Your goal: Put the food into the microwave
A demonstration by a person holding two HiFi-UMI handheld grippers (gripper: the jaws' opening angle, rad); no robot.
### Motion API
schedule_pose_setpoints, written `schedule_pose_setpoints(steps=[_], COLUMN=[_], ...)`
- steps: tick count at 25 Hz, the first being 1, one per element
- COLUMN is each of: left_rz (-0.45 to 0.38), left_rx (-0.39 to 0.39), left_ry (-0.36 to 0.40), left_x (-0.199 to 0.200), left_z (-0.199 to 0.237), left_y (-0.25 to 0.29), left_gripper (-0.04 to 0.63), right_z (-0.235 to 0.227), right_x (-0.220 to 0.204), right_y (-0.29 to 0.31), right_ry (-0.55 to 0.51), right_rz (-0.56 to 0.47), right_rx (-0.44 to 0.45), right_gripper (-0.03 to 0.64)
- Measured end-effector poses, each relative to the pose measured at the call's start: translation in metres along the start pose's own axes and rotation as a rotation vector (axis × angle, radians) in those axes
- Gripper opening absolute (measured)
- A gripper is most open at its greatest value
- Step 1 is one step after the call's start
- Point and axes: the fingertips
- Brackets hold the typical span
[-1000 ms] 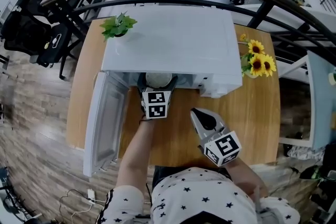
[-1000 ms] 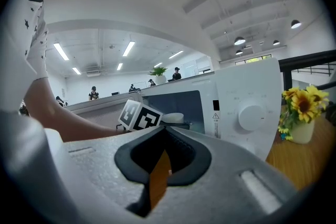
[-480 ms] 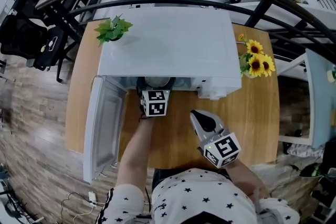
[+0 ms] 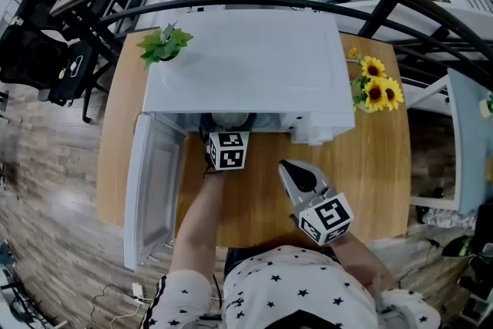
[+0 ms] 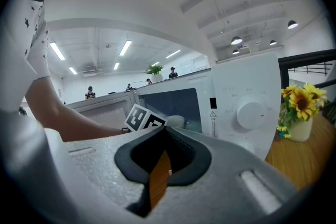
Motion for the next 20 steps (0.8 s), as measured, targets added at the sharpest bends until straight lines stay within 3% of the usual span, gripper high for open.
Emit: schedule_pose_setpoints(steps=[20], left_rz=[0.012], left_rx=[-0.032], left_ry=[-0.012], left_x=[-0.004], left_z=[-0.004], left_y=[-0.006], left_gripper=[0.529], right_z=[0.006], right_x=[-0.001], right_y=[-0.013], right_ry=[-0.016], right_rz=[-0.013], right_rx=[-0.021], right_gripper=[0.005])
Point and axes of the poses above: the fingertips, and each gripper's own axes: y forward along the fingers, z to its left, x out of its top, and after that the axes turned 13 degrees about z, right-handed
